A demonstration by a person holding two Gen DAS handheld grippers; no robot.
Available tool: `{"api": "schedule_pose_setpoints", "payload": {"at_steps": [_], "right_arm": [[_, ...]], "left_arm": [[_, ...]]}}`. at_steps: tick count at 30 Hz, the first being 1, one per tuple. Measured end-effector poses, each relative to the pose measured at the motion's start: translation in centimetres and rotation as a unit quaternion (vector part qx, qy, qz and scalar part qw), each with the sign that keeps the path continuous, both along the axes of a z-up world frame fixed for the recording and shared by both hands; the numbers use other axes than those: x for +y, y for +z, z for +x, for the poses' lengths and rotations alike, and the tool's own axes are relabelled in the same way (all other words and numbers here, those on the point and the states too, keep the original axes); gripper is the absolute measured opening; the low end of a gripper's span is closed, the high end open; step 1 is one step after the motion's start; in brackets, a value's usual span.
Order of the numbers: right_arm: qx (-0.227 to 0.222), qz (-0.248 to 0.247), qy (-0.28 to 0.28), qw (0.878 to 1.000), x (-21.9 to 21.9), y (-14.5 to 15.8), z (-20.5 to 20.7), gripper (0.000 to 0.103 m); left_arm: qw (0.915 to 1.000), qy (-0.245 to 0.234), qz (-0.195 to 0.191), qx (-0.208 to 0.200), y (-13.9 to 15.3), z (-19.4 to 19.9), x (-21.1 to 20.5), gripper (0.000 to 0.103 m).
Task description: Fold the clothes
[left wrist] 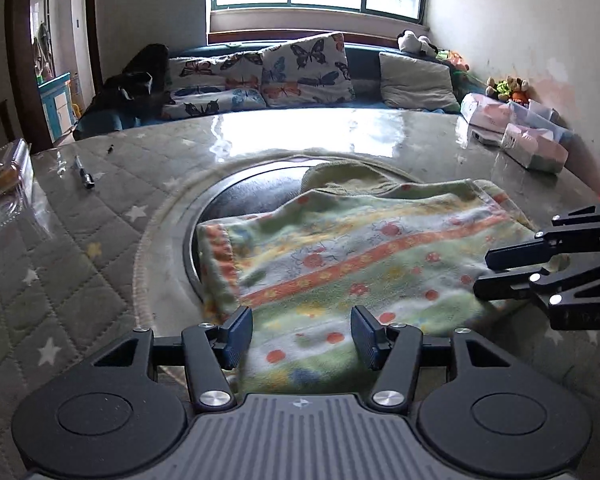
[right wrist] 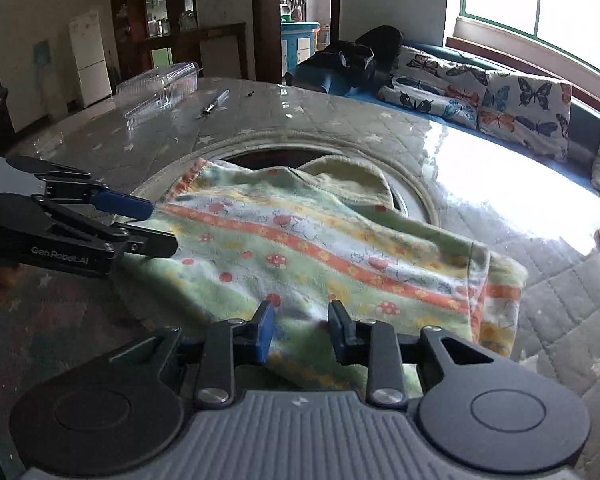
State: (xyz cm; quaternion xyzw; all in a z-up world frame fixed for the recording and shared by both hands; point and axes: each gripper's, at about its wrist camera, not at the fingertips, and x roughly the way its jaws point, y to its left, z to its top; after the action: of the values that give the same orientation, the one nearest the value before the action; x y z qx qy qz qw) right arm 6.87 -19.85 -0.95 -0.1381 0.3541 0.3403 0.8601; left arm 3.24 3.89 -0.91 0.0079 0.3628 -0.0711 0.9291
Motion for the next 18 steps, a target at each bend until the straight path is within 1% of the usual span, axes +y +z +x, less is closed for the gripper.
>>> {"api": "schedule_pose_setpoints", "payload": {"at_steps": [3, 4, 5, 6, 8, 10, 12, 13, 18], "right_arm": [[-0.008, 0.001, 0.017, 1.0, 0.8, 0.8, -0.5, 0.03], [-0.01, 0.001, 0.025, 1.0, 1.2, 1.0, -0.7, 0.032], [-0.011, 0.001, 0.035, 0.999, 1.8, 1.2, -0.9, 0.033], [-0.013, 0.0, 0.046, 0.999, 2.4, 1.3, -1.2, 0.033], [-0.014, -0.004, 0.067, 0.998, 3.8, 1.4, -1.7, 0.033], [-0.015, -0.009, 0.089, 0.996, 5.2, 1.4, -2.1, 0.034], [-0.017, -0.014, 0.114, 0.993, 6.9, 1.4, -2.8, 0.034], [-0.017, -0.016, 0.125, 0.992, 7.7, 1.3, -3.0, 0.034], [-0.026, -0.032, 0.168, 0.985, 11.1, 0.6, -4.1, 0.038]], "left_arm": [[0.9995, 0.019, -0.025, 0.003, 0.6, -0.2, 1.4, 0.059], [0.9989, 0.03, -0.036, 0.005, 0.9, -0.2, 2.1, 0.06], [0.9982, 0.04, -0.043, 0.007, 1.0, -0.3, 2.8, 0.062], [0.9974, 0.051, -0.051, 0.008, 1.2, -0.3, 3.4, 0.068], [0.9952, 0.073, -0.065, 0.011, 1.4, -0.2, 4.6, 0.072], [0.9927, 0.09, -0.079, 0.013, 1.7, -0.1, 5.8, 0.072], [0.9896, 0.107, -0.095, 0.018, 1.8, 0.1, 6.7, 0.08], [0.9879, 0.115, -0.103, 0.02, 1.9, 0.2, 7.1, 0.082], [0.9807, 0.133, -0.14, 0.031, 1.7, 0.4, 8.5, 0.084]]}}
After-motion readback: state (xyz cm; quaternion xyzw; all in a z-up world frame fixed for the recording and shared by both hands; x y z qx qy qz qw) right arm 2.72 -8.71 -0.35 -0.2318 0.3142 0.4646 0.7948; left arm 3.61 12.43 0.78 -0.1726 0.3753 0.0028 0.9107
